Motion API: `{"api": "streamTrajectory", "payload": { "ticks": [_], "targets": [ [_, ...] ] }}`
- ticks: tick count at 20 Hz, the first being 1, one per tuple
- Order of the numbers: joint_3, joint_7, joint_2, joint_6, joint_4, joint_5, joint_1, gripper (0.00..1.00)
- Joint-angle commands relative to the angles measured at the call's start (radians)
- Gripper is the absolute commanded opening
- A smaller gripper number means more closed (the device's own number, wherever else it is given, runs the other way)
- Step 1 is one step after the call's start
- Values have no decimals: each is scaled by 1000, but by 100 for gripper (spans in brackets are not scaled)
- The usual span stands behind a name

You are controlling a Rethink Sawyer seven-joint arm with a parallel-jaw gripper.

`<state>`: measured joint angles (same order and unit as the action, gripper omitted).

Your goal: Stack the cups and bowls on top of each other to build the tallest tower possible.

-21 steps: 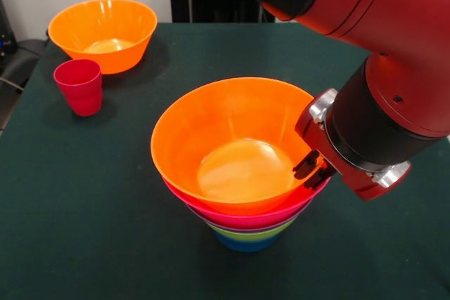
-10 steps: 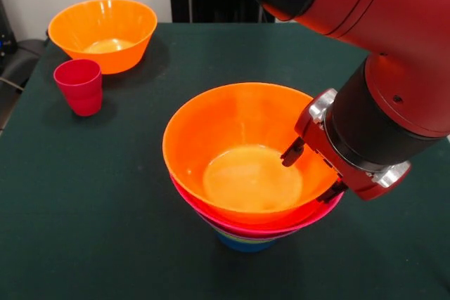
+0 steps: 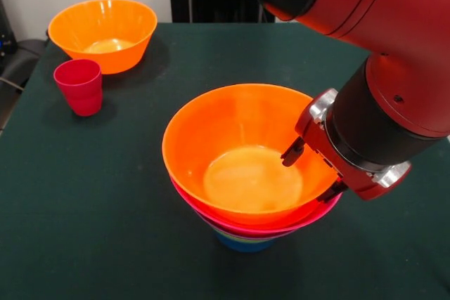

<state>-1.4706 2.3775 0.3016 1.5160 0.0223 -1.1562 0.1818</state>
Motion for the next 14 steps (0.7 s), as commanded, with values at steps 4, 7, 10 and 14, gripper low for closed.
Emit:
{"api": "streamTrajectory", "payload": {
  "ticks": [4,7,10,14],
  "targets": [
    [-4,-154,2,0,11,-12,1,100],
    [9,-158,-6,10,14,-3,-2,100],
    [1,-156,-16,18,8,-38,-2,100],
    [4,-148,-30,10,5,-74,-6,100]
  ]
}}
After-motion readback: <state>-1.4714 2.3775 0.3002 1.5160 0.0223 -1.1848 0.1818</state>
